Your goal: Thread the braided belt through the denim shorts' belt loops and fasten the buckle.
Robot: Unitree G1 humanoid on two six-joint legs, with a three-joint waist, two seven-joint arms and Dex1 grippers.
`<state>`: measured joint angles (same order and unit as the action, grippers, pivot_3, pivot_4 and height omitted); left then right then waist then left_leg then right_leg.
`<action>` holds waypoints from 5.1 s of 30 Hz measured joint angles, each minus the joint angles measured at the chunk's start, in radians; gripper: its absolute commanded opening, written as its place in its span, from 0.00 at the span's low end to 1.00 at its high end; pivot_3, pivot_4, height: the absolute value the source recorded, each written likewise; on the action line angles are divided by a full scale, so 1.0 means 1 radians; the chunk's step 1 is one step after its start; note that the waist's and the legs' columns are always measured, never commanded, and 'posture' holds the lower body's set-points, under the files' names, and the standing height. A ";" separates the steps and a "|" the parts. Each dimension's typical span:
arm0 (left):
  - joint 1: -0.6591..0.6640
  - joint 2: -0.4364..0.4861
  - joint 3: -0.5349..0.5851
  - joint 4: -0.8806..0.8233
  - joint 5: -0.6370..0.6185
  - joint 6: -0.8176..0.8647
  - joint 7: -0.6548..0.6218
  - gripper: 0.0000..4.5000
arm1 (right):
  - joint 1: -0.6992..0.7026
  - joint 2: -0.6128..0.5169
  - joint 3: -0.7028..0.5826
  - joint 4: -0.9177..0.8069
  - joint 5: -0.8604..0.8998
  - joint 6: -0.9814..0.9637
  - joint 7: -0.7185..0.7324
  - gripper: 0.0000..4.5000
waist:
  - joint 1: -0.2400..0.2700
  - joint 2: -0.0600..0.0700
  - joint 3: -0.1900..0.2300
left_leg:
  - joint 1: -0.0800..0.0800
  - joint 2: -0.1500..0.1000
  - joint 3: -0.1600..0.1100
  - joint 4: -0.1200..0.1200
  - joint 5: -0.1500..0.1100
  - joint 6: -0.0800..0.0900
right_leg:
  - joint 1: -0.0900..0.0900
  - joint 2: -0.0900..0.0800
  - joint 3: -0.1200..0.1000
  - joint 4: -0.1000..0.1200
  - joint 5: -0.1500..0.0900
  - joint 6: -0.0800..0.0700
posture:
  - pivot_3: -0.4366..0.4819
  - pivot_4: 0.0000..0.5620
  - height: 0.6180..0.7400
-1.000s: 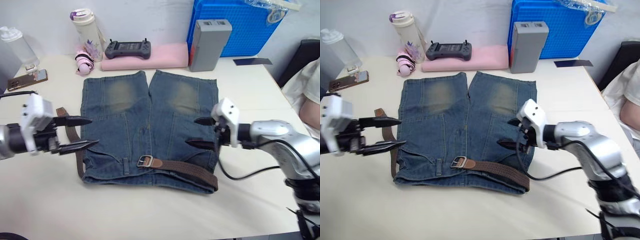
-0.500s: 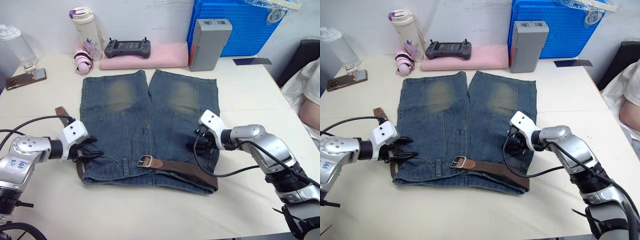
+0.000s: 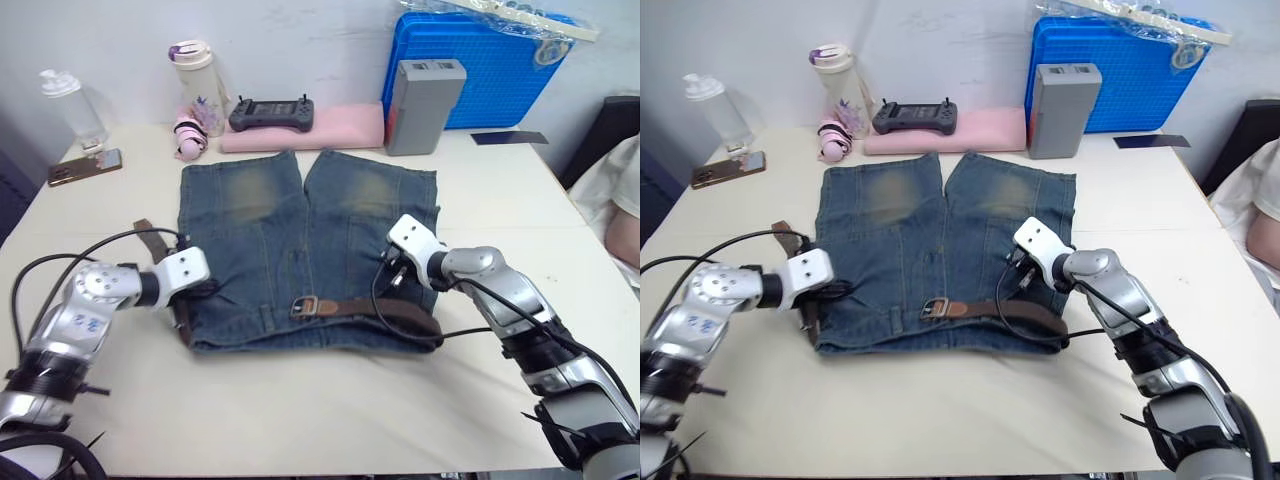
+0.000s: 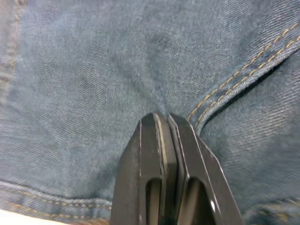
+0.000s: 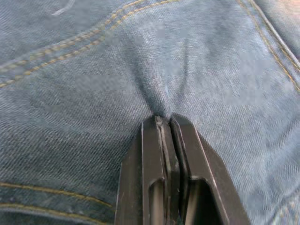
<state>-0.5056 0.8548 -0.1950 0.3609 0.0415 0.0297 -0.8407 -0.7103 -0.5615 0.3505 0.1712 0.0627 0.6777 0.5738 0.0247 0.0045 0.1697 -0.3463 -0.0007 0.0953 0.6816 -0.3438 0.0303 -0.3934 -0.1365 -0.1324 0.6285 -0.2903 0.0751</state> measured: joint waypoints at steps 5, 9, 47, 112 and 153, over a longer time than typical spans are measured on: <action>-0.201 -0.076 -0.087 0.271 0.188 -0.165 0.214 0.01 | -0.093 0.069 0.005 0.183 -0.077 -0.129 -0.064 0.02 | -0.004 0.001 -0.001 | -0.013 -0.001 0.003 -0.001 0.008 0.006 | -0.014 0.001 -0.001 0.009 0.000 -0.001 | 0.48 0.27 0.87; -0.257 -0.097 -0.103 0.380 0.243 -0.242 0.287 0.01 | -0.107 0.086 0.000 0.218 -0.092 -0.162 -0.067 0.02 | -0.013 0.001 -0.001 | -0.017 0.000 0.003 0.000 0.010 0.007 | -0.017 0.002 -0.003 0.008 0.000 -0.001 | 0.48 0.27 0.87; -0.145 -0.215 0.919 0.108 -0.492 0.942 0.522 0.99 | 0.289 0.127 -0.239 -0.621 0.349 0.063 0.054 1.00 | -0.040 -0.018 0.014 | -0.026 -0.030 -0.070 -0.017 0.027 0.008 | 0.010 -0.013 -0.045 -0.003 -0.007 0.014 | 0.48 0.27 0.77; 0.199 -0.026 0.346 -0.465 -0.426 0.176 -0.111 0.01 | 0.242 -0.035 -0.101 -0.705 0.273 -0.067 0.094 1.00 | -0.026 -0.019 0.022 | -0.029 -0.023 -0.055 -0.017 0.025 0.004 | 0.001 -0.010 -0.018 -0.008 -0.009 0.014 | 0.48 0.27 0.77; -0.176 0.022 0.105 -0.172 -0.724 0.869 -0.661 0.00 | 0.101 0.340 0.114 -0.033 -0.502 -0.972 -0.251 0.88 | -0.053 -0.020 0.023 | -0.030 -0.019 -0.054 -0.009 0.027 0.002 | -0.001 0.004 0.001 -0.003 -0.010 0.012 | 0.48 0.27 0.77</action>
<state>-0.6818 0.8772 -0.0903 0.1893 -0.6823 0.8987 -1.5014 -0.6089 -0.2219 0.4648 0.1387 -0.4388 -0.2941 0.3226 -0.0281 -0.0156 0.1931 -0.3763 -0.0198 0.0409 0.6728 -0.3171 0.0324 -0.3947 -0.1324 -0.1310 0.6258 -0.3003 0.0869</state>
